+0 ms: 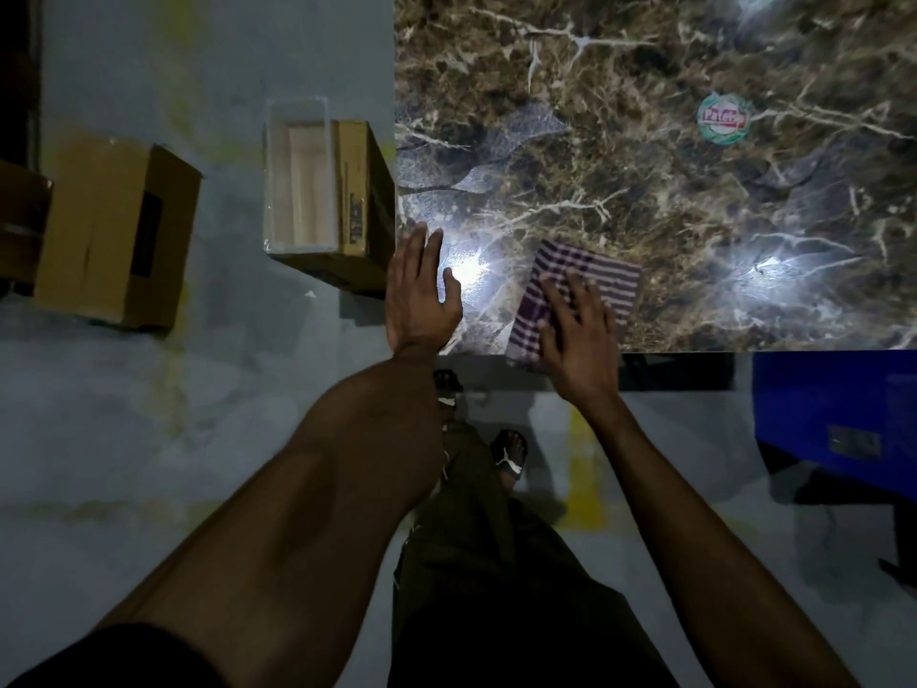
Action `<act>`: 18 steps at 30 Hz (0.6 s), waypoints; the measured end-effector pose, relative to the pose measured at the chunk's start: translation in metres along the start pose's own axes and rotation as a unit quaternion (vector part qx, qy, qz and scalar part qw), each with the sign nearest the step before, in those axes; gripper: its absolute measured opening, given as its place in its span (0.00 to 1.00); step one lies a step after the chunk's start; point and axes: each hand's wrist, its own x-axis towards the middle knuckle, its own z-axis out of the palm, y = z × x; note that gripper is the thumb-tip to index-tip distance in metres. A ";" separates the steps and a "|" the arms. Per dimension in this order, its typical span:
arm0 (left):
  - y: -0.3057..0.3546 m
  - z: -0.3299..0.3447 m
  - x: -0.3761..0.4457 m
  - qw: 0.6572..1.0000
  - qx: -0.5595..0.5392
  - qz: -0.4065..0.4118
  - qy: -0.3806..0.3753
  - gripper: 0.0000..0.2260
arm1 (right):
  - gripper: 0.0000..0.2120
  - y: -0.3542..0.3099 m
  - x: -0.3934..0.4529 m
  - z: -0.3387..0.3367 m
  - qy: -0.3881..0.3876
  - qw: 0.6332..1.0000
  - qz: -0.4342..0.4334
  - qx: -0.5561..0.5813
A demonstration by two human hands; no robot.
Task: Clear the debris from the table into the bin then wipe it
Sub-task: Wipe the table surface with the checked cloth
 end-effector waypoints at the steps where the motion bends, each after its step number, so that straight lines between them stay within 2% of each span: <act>1: -0.001 0.000 0.000 1.000 -0.001 0.000 -0.001 0.24 | 0.26 -0.009 0.008 0.001 0.009 1.000 0.009 0.006; 3: -0.001 0.001 0.001 1.000 -0.002 0.000 -0.003 0.23 | 0.26 -0.027 0.020 0.006 0.020 1.000 0.000 0.012; 6: -0.001 -0.001 0.002 1.000 -0.001 0.000 -0.008 0.23 | 0.25 -0.043 0.011 0.021 0.020 0.997 -0.073 0.012; 10: 0.003 -0.003 0.002 1.000 0.000 -0.007 -0.015 0.23 | 0.28 -0.027 -0.025 0.028 -0.042 0.986 -0.159 -0.022; 12: 0.002 -0.002 0.001 1.000 0.001 -0.007 -0.016 0.23 | 0.29 -0.008 -0.037 0.018 -0.049 0.988 -0.146 -0.014; 15: 0.003 -0.001 0.002 1.000 0.001 -0.010 -0.016 0.23 | 0.25 0.013 -0.026 -0.003 -0.036 0.997 -0.065 0.008; 18: 0.004 -0.002 0.001 1.000 0.007 -0.008 -0.008 0.24 | 0.25 -0.001 0.004 -0.006 0.002 1.000 -0.025 0.015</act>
